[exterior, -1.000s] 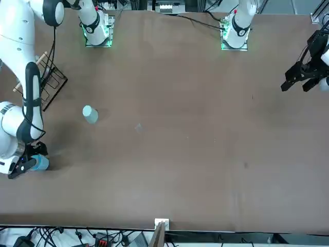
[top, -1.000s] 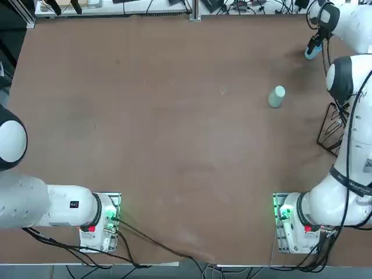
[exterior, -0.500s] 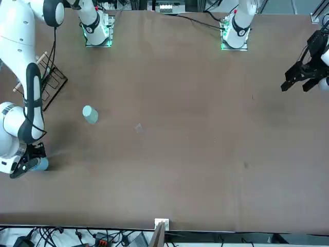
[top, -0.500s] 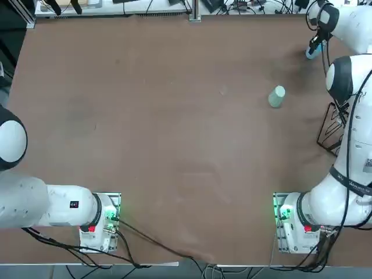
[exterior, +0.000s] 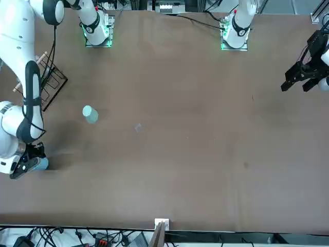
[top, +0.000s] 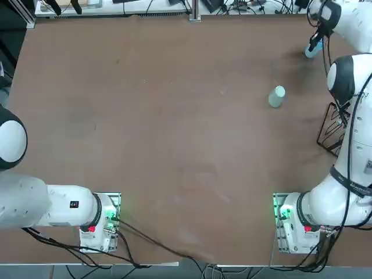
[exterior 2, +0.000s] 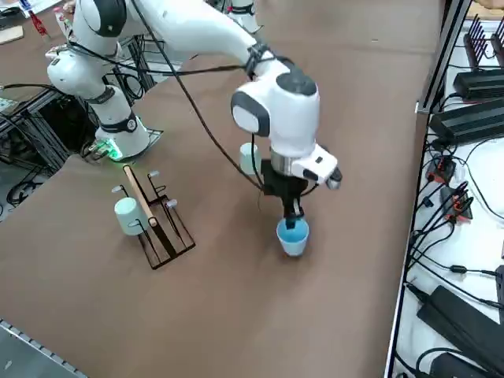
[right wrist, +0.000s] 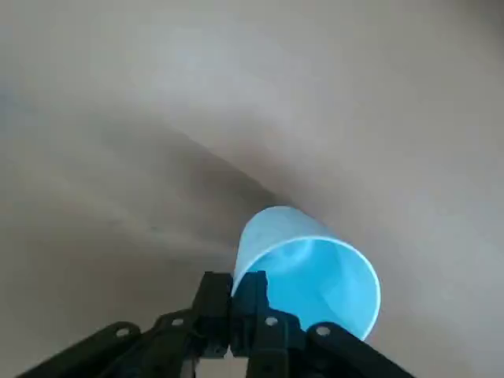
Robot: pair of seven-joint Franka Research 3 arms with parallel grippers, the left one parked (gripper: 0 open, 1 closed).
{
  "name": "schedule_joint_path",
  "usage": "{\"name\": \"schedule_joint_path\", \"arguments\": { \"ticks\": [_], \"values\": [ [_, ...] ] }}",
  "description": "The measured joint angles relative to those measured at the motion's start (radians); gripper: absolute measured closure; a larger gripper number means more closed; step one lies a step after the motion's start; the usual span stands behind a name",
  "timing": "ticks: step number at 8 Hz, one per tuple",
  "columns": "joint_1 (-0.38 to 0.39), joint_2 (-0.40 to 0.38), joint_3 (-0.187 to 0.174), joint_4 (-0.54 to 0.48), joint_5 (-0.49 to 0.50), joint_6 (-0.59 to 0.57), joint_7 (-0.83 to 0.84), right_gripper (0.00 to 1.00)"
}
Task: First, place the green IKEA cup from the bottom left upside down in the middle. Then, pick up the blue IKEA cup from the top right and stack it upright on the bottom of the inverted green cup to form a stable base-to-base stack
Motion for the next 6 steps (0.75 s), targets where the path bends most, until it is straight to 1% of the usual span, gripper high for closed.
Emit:
{"name": "schedule_joint_path", "arguments": {
  "ticks": [2, 4, 5, 6],
  "values": [
    [0.031, -0.106, 0.001, 0.005, 0.011, -0.164, 0.037, 0.98],
    [0.076, -0.213, 0.002, -0.007, 0.012, -0.296, 0.16, 0.98],
    [0.11, -0.272, 0.002, -0.044, 0.011, -0.322, 0.248, 0.98],
    [0.151, -0.336, 0.003, -0.105, 0.001, -0.326, 0.343, 0.98]
  ]
}}
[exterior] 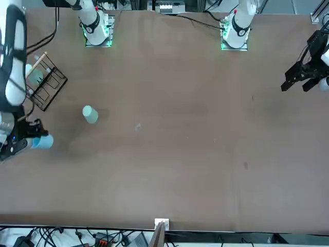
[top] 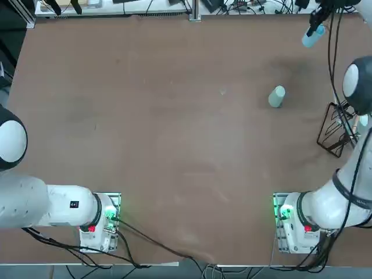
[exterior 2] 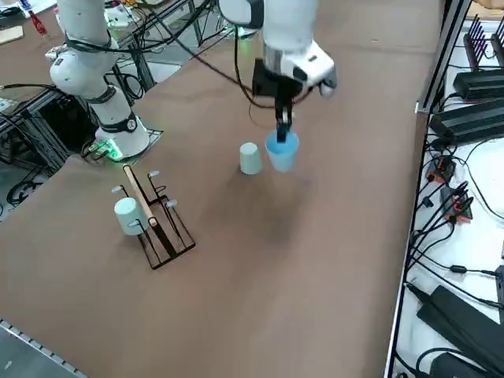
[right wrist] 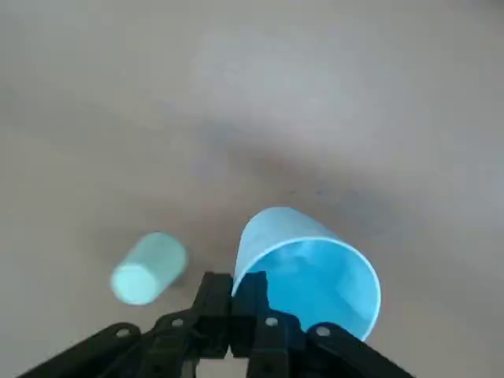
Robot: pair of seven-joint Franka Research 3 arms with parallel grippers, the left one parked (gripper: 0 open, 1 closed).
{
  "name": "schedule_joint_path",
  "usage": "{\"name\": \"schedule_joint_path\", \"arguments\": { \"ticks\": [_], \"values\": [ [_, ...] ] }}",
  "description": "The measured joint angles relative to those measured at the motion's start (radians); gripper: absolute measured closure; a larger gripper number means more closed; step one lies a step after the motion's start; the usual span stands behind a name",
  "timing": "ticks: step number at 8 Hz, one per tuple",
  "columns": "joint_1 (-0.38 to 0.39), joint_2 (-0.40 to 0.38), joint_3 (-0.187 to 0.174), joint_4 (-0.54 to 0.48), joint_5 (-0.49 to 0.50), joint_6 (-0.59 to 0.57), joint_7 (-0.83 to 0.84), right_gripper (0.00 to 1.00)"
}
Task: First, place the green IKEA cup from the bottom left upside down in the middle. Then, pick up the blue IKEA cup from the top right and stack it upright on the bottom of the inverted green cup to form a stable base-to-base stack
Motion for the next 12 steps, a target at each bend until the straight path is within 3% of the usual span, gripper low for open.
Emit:
{"name": "schedule_joint_path", "arguments": {
  "ticks": [2, 5, 7, 12],
  "values": [
    [0.085, -0.116, 0.0, -0.128, -0.046, 0.023, 0.162, 0.98],
    [0.155, -0.253, 0.001, -0.367, -0.083, 0.193, 0.308, 0.98],
    [0.183, -0.301, 0.003, -0.467, -0.105, 0.254, 0.383, 0.98],
    [0.304, -0.352, 0.021, -0.587, -0.192, 0.302, 0.612, 0.98]
  ]
}}
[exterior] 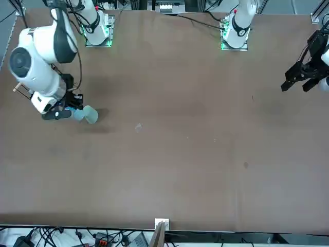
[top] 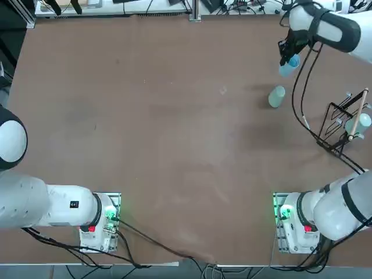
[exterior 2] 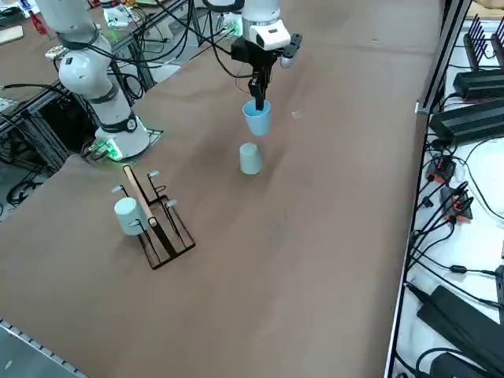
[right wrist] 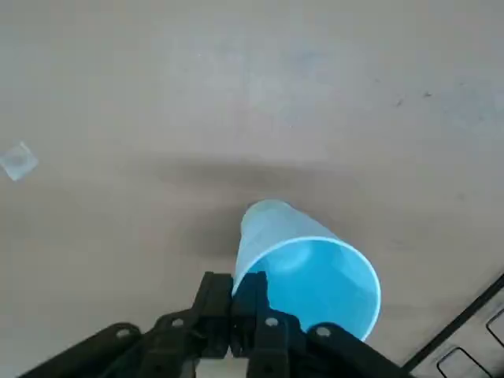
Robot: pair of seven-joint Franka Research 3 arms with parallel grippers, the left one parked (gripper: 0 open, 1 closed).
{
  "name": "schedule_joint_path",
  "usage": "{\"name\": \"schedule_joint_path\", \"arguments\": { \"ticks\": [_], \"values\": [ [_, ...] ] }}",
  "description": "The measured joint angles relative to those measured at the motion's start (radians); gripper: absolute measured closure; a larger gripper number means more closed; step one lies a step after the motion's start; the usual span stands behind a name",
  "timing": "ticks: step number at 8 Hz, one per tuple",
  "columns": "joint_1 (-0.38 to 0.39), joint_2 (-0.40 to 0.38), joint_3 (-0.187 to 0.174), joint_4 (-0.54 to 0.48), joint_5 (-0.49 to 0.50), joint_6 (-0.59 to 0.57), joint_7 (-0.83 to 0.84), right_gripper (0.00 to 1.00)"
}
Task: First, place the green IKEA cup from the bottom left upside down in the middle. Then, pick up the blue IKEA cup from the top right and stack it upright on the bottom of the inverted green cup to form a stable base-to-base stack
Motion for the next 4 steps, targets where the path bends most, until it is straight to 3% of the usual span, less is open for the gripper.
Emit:
{"name": "schedule_joint_path", "arguments": {
  "ticks": [1, 2, 3, 4],
  "values": [
    [-0.021, -0.012, 0.033, -0.037, -0.013, 0.03, 0.015, 0.98],
    [-0.092, -0.025, 0.112, -0.081, -0.026, 0.064, 0.029, 0.98],
    [-0.199, -0.042, 0.228, -0.133, -0.039, 0.107, 0.048, 0.98],
    [-0.28, -0.059, 0.314, -0.176, -0.052, 0.14, 0.06, 0.98]
  ]
}}
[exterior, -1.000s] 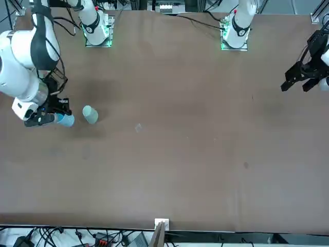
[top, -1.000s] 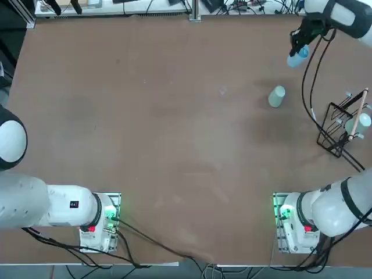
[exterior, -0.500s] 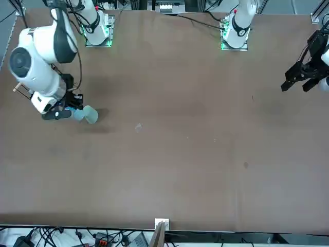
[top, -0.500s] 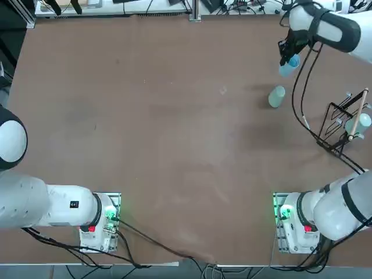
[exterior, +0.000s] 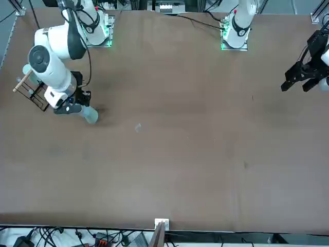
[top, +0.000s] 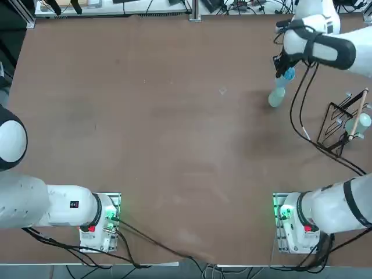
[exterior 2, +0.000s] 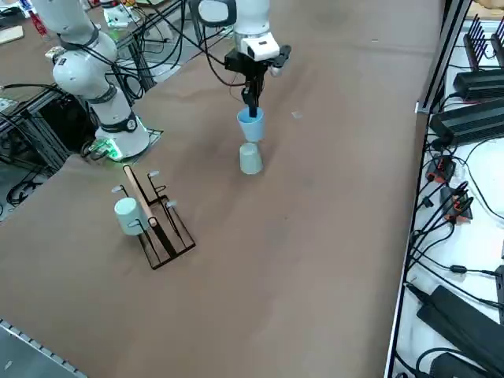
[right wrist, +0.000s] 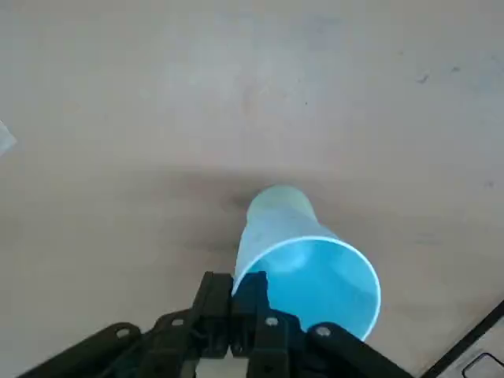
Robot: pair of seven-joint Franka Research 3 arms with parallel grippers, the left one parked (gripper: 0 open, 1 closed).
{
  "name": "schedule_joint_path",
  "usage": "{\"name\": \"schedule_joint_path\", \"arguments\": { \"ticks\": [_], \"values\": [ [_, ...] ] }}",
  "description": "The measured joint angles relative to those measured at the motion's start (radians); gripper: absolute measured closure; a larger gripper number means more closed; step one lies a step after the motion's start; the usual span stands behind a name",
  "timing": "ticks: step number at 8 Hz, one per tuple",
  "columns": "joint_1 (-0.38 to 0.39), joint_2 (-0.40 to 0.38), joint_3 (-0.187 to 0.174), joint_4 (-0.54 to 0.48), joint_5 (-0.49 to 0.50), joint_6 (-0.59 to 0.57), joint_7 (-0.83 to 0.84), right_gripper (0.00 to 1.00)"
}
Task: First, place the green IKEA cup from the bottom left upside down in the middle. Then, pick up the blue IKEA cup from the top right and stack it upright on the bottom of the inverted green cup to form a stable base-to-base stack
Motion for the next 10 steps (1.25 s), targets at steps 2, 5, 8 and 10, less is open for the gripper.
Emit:
{"name": "schedule_joint_path", "arguments": {
  "ticks": [2, 5, 8, 10],
  "values": [
    [-0.062, -0.022, 0.044, -0.032, -0.006, 0.016, 0.002, 0.98],
    [-0.089, -0.023, 0.048, -0.049, -0.007, 0.023, 0.002, 0.98],
    [-0.09, -0.016, 0.051, -0.075, -0.007, 0.049, 0.002, 0.98],
    [-0.09, -0.011, 0.053, -0.075, -0.007, 0.061, 0.002, 0.98]
  ]
}}
